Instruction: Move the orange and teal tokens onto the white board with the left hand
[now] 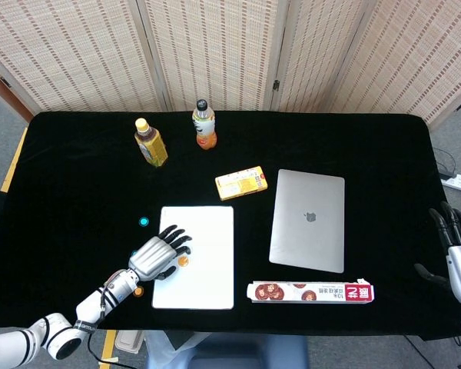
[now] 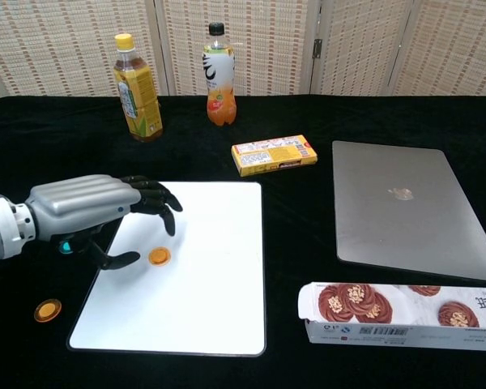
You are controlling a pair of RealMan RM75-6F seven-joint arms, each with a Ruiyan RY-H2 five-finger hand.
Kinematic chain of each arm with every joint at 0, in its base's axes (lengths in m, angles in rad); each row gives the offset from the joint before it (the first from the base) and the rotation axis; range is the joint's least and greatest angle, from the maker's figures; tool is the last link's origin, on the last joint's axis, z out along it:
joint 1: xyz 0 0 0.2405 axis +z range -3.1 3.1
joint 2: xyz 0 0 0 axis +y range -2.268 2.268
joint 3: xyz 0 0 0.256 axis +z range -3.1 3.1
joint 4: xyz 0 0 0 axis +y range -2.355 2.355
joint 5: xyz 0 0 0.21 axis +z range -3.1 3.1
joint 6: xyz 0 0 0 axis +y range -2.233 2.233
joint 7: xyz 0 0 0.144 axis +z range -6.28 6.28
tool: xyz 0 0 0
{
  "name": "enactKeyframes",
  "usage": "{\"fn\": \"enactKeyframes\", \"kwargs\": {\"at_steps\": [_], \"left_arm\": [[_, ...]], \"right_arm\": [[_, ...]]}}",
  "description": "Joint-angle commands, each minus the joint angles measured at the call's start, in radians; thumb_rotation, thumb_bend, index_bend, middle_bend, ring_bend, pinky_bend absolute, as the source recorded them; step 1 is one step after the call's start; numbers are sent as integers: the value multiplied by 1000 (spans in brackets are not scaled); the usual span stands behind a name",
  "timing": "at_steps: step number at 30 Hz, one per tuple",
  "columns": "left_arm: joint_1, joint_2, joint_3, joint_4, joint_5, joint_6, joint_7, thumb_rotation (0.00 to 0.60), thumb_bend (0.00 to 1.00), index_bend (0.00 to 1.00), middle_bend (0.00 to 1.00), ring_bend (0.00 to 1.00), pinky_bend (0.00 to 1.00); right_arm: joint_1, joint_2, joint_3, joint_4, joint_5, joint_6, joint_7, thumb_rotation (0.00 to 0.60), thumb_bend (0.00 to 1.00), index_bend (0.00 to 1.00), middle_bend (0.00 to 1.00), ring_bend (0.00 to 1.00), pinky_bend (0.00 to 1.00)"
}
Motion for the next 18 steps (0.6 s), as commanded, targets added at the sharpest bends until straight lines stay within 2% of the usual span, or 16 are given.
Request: {"fn": "enactKeyframes", "kwargs": {"at_steps": [1,7,18], "left_arm": [[8,24,7,-26,-2,20,4,600,483,286,148,61,0],[51,96,63,-56,53,108,-24,600,483,389,148,66,0],[130,162,170,-14,128,211,-82,600,483,409,148,71,0]], "right_arm": [[0,0,1,0,-1,1,0,600,168,0,0,0,0],[3,0,0,0,-9,0,1,600,167,0,0,0,0],[14,-3,-5,-16,-26,-11,-20,600,167,0,0,0,0]]}}
